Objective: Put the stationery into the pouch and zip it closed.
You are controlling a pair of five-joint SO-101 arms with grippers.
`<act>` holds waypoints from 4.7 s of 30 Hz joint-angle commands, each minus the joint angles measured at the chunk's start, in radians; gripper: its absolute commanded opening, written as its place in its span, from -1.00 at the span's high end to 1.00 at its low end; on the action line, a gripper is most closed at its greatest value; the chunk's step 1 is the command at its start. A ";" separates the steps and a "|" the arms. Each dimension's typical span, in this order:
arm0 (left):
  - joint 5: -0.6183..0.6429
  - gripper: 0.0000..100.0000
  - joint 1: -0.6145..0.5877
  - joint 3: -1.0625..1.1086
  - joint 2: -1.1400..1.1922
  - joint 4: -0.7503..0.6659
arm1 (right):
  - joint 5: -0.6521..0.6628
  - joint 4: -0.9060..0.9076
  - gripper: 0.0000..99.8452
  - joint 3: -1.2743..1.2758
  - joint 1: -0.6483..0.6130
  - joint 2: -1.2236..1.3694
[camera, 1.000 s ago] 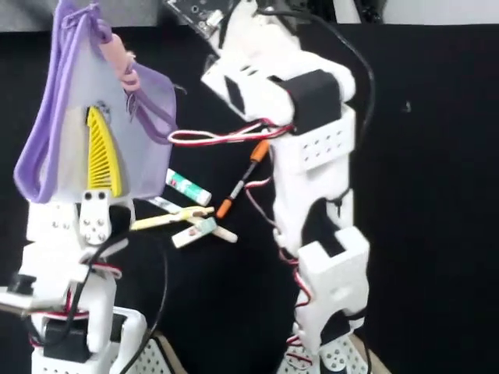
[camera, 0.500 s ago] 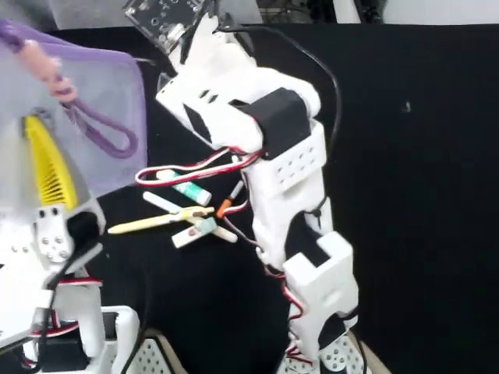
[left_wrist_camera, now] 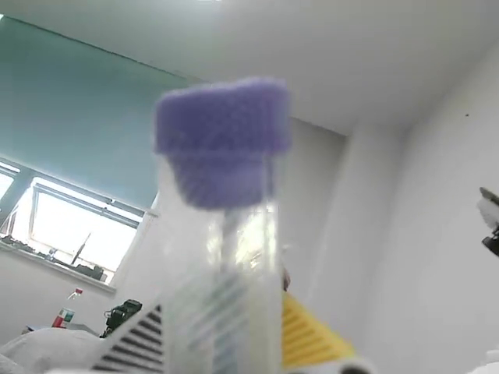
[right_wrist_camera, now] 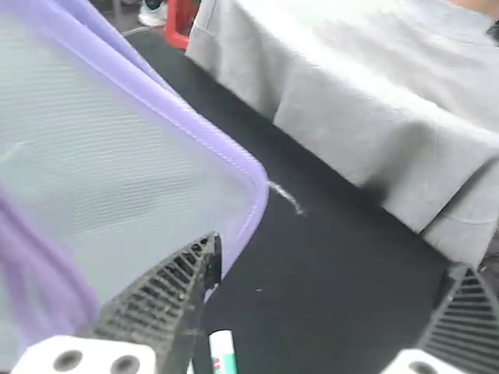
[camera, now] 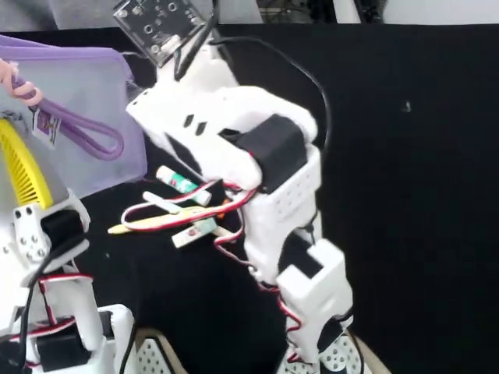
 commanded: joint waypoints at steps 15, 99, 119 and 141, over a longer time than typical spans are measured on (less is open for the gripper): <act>0.014 0.94 0.002 0.105 0.005 -0.189 | -0.091 -0.034 0.14 0.424 -0.172 -0.346; -0.198 0.58 0.352 -0.305 -0.002 0.792 | 0.078 -0.546 0.98 0.812 0.563 -1.124; -0.199 0.58 0.352 -0.578 0.002 1.025 | 0.157 -0.400 0.98 0.862 0.899 -1.122; -0.433 0.47 0.835 -0.418 0.055 0.957 | 0.187 -0.397 0.98 0.849 0.841 -1.124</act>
